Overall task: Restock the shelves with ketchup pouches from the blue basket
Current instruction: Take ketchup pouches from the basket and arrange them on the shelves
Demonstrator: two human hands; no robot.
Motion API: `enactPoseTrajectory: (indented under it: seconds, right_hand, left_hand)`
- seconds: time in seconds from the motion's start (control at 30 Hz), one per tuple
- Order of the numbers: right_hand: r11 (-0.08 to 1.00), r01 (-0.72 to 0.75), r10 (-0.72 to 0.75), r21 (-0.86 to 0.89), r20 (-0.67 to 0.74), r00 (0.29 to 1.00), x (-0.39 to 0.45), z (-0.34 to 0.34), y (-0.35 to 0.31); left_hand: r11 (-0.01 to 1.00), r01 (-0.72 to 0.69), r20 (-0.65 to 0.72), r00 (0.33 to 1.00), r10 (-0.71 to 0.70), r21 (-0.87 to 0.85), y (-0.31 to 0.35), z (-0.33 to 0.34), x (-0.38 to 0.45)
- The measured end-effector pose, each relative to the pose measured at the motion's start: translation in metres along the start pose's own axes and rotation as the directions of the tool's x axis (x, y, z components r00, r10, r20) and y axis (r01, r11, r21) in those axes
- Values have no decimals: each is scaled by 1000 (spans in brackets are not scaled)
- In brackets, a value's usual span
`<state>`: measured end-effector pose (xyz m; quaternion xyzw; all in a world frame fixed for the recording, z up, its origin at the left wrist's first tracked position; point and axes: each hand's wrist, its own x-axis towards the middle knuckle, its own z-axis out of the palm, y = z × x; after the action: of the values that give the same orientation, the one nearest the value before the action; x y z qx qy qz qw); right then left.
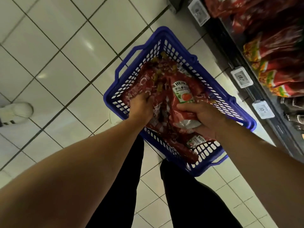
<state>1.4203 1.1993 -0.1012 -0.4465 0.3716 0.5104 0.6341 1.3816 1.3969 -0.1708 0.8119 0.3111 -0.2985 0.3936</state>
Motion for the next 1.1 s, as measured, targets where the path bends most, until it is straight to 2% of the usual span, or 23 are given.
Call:
enactPoseTrajectory:
  seconds: [0.13, 0.2, 0.27, 0.4, 0.53, 0.63, 0.73, 0.9, 1.0, 1.1]
  right_hand:
    - [984, 178, -178, -7, -134, 975, -41, -1, 22]
    - [979, 203, -198, 12, -166, 966, -66, 2, 26]
    - [973, 207, -185, 104, -188, 965, -94, 10, 22]
    - [946, 226, -194, 232, -153, 969, -161, 36, -2]
    - [900, 347, -343, 263, -63, 937, -242, 62, -41]
    - [885, 419, -423, 204, -24, 906, -305, 84, -68]
    - [856, 504, -508, 116, 3, 861, -359, 106, -89]
    - [812, 568, -571, 131, -19, 821, -433, 127, -105]
    - [763, 631, -636, 140, -9, 772, -476, 134, -111]
    - [719, 688, -692, 99, 12, 721, -521, 140, -114]
  left_hand:
    - [980, -36, -91, 996, 18, -198, 14, -36, -45]
    - [943, -86, -161, 986, 35, -322, 39, -61, -67]
    - [898, -131, -207, 977, 46, -421, 74, -89, -87]
    - [847, -279, -272, 948, 167, -453, 151, -146, -135]
    - [832, -370, -308, 917, 255, -414, 221, -204, -194]
    - [824, -396, -254, 915, 314, -406, 266, -240, -243]
    - [807, -370, -197, 929, 314, -460, 309, -265, -295]
    - [728, -334, -104, 934, 343, -599, 357, -289, -367]
    - [649, -312, 31, 887, 460, -694, 366, -295, -404]
    - [594, -357, 26, 842, 538, -721, 376, -300, -437]
